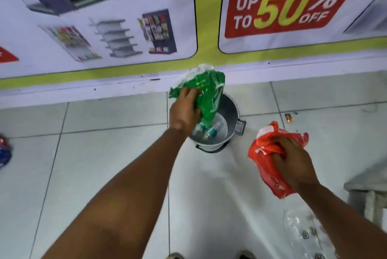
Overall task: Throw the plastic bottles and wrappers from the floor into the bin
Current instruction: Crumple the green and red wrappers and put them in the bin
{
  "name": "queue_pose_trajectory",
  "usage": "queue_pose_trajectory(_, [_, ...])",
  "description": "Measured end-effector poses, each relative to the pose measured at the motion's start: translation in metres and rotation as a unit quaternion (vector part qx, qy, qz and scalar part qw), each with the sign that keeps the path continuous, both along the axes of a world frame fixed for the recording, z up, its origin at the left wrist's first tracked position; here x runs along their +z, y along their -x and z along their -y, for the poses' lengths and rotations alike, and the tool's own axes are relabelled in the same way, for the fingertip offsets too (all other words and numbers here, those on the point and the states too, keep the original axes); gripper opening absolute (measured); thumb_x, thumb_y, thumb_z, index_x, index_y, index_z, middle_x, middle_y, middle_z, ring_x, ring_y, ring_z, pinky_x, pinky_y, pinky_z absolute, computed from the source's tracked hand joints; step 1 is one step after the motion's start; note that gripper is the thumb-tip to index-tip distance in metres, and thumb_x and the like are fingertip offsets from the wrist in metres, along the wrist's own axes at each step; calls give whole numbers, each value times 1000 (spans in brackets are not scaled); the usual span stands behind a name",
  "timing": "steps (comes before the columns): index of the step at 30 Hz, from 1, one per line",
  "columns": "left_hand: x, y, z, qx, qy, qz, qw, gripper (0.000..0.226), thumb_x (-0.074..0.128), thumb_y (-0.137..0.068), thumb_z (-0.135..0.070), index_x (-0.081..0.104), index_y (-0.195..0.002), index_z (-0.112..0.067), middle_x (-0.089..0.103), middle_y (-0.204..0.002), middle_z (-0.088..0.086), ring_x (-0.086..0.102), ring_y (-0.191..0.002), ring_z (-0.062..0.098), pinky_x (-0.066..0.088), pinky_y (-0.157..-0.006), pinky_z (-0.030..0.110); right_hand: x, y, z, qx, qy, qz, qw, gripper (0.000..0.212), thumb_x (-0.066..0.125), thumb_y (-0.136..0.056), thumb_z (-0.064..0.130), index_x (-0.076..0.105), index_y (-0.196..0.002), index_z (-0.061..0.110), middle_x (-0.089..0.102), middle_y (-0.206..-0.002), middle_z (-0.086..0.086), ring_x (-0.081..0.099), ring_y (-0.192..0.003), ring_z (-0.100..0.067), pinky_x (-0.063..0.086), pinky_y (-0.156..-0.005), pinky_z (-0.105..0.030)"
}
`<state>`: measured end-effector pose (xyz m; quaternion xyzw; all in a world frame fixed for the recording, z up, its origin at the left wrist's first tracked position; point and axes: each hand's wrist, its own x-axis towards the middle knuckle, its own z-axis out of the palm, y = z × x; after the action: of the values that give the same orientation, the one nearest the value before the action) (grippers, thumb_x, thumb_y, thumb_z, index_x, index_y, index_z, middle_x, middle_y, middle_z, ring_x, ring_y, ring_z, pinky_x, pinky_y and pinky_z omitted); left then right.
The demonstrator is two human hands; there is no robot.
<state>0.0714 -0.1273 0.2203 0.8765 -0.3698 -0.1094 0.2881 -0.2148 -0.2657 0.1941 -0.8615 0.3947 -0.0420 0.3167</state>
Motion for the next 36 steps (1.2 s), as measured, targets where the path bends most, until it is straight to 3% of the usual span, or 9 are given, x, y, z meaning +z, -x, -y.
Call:
queue_pose_trajectory(7, [-52,5,42,-68,-176,27,982,62,69,-80,-19,42,-135,-26,43,-139,7,59,-103,38,55,-74,48,12,13,49,40,62,-33,997,41,45,-83,25,58,-122,26,62,-125,-3,60,-107,-29,47,-82,-37])
queue_pose_trajectory(10, [-63,12,45,-92,-205,33,974,60,64,-88,-37,38,-140,-27,41,-141,8,53,-111,38,53,-80,50,10,7,51,42,76,-22,996,42,47,-83,23,57,-124,25,59,-129,-4,57,-113,-30,47,-84,-39])
queue_pose_trajectory(15, [-68,17,44,-116,-232,26,965,64,59,-91,-48,31,-146,-30,34,-149,5,40,-128,33,51,-87,51,7,-20,42,59,72,2,996,42,49,-85,25,57,-126,26,58,-129,-6,55,-113,-33,48,-87,-42])
queue_pose_trajectory(20, [-61,16,38,-111,-210,84,968,64,49,-93,-53,29,-148,-27,33,-153,8,34,-134,34,44,-99,52,9,-40,36,71,73,12,995,42,47,-86,25,55,-128,26,57,-130,-5,54,-113,-33,47,-88,-42])
queue_pose_trajectory(26, [-37,8,10,-41,-67,114,990,69,57,-90,-48,32,-148,-21,35,-153,13,33,-137,35,34,-108,51,23,-79,26,19,71,100,992,40,52,-83,19,54,-122,12,57,-124,-13,55,-111,-36,46,-86,-41])
queue_pose_trajectory(32, [-27,-21,-33,-1,-59,114,992,69,56,-91,-46,30,-149,-18,34,-154,15,32,-138,35,36,-108,52,15,-189,3,-15,-7,175,984,77,68,-82,28,29,-146,11,50,-136,-14,54,-118,-35,48,-95,-44])
queue_pose_trajectory(36, [-27,-31,-44,-14,-57,117,991,67,56,-91,-41,31,-149,-19,34,-154,14,33,-137,34,37,-106,51,-18,-232,-21,-34,11,156,987,68,67,-82,35,43,-139,4,45,-141,-13,58,-114,-35,48,-94,-40])
